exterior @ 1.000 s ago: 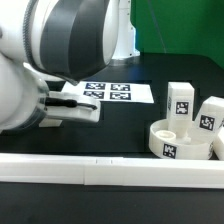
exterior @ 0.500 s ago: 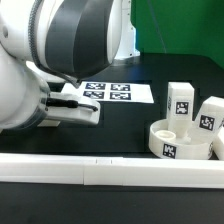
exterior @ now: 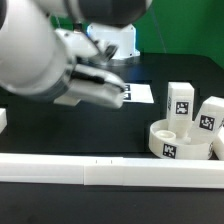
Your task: Assemble stool
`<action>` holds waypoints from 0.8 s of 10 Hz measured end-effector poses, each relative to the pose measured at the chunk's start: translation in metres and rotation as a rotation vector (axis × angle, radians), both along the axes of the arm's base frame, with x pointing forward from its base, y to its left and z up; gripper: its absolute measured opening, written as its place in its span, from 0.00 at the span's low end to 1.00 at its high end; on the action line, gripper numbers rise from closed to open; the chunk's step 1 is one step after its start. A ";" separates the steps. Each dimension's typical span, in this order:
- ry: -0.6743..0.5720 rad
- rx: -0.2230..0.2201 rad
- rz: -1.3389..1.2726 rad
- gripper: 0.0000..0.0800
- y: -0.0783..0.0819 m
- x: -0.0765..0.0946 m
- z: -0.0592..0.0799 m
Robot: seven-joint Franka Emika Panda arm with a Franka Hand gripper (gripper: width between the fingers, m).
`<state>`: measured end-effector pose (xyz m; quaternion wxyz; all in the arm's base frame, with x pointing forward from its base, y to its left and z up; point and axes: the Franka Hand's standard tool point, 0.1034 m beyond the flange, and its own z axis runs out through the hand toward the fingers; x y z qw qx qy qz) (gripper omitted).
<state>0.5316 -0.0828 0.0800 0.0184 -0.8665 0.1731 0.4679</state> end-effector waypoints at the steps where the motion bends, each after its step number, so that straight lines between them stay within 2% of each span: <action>1: -0.013 -0.001 0.003 0.41 -0.001 0.002 -0.001; 4: -0.054 -0.012 0.004 0.41 -0.004 0.009 -0.004; 6: -0.166 -0.051 -0.012 0.41 0.000 0.022 -0.003; 7: -0.290 -0.089 -0.069 0.41 0.013 0.030 0.007; 8: -0.357 -0.090 -0.084 0.41 0.024 0.022 0.022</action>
Offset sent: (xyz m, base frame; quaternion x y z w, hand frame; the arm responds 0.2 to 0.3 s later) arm 0.0000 0.0000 0.0000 0.0000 0.0000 0.0000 1.0000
